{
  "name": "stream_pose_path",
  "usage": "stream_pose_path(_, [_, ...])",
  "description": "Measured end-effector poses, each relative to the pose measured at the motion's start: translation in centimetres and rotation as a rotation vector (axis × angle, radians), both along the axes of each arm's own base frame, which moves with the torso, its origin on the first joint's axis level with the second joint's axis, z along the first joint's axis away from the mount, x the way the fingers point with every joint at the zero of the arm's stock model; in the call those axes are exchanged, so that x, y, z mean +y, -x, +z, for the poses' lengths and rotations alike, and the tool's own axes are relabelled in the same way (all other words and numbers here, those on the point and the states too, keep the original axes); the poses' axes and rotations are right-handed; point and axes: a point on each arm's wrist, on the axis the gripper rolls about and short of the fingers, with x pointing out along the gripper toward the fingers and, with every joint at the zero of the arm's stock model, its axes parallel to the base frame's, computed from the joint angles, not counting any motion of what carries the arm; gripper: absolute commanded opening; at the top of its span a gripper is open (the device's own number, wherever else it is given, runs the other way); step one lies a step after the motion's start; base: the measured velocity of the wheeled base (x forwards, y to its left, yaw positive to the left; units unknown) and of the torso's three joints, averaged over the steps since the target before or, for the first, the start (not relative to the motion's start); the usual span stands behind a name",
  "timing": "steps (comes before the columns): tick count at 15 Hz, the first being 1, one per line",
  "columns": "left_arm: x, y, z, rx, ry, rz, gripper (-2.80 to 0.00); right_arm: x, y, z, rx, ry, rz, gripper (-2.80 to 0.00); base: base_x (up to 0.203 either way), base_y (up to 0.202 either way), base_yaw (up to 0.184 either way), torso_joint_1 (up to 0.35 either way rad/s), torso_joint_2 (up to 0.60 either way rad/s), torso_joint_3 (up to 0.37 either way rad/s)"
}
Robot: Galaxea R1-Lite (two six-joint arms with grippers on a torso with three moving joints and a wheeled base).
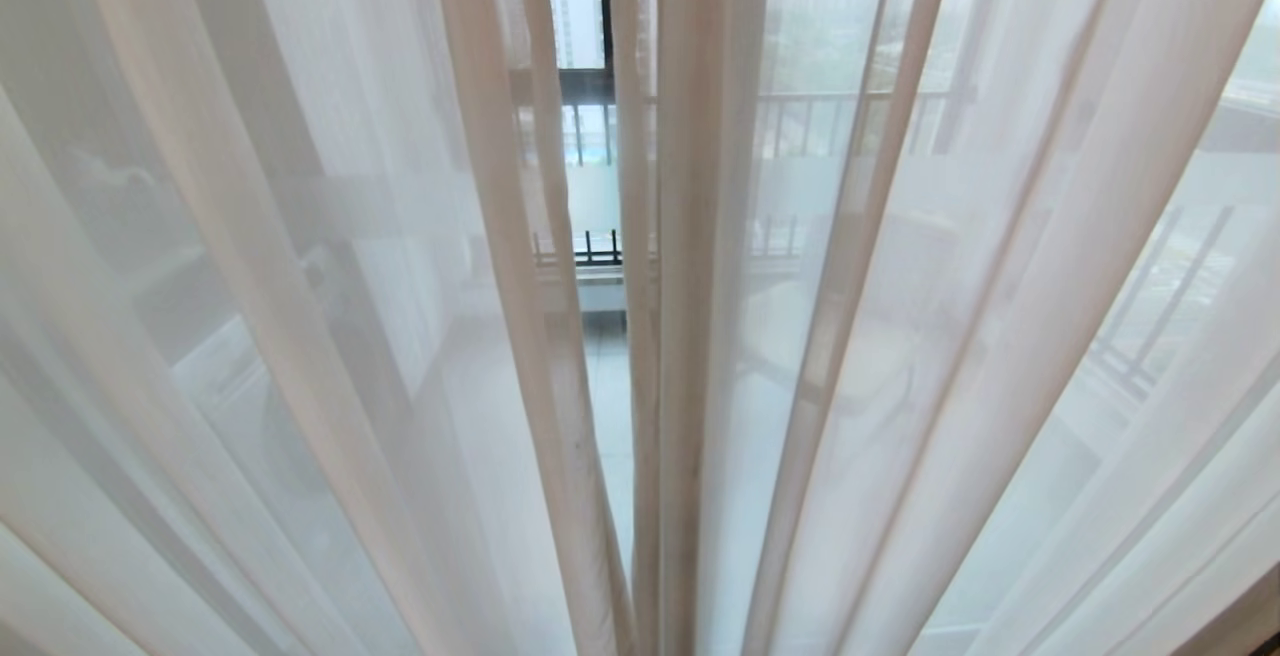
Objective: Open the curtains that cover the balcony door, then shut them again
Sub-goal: Pull the outer curtains open on both sides
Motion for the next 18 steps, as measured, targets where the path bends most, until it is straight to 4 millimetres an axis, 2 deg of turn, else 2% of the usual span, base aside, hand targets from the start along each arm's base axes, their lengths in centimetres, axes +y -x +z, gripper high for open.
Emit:
stream_pose_path(5, [-0.4, 0.7, 4.5, -0.037, 0.05, -0.253, -2.8, 0.0, 0.0, 0.0, 0.0, 0.0, 0.0, -2.8, 0.0, 0.0, 0.0, 0.0, 0.0, 0.0])
stream_pose_path(9, [-0.7, 0.1, 8.0, -0.03, 0.034, -0.427, -2.8, 0.0, 0.0, 0.0, 0.0, 0.0, 0.0, -2.8, 0.0, 0.0, 0.0, 0.0, 0.0, 0.0])
stream_pose_path(14, [-1.1, -1.8, 12.6, 0.002, 0.005, -0.651, -2.8, 0.0, 0.0, 0.0, 0.0, 0.0, 0.0, -2.8, 0.0, 0.0, 0.0, 0.0, 0.0, 0.0])
stream_pose_path(18, [-1.3, -4.4, 15.7, 0.032, 0.004, -0.717, -2.8, 0.0, 0.0, 0.0, 0.0, 0.0, 0.0, -2.8, 0.0, 0.0, 0.0, 0.0, 0.0, 0.0])
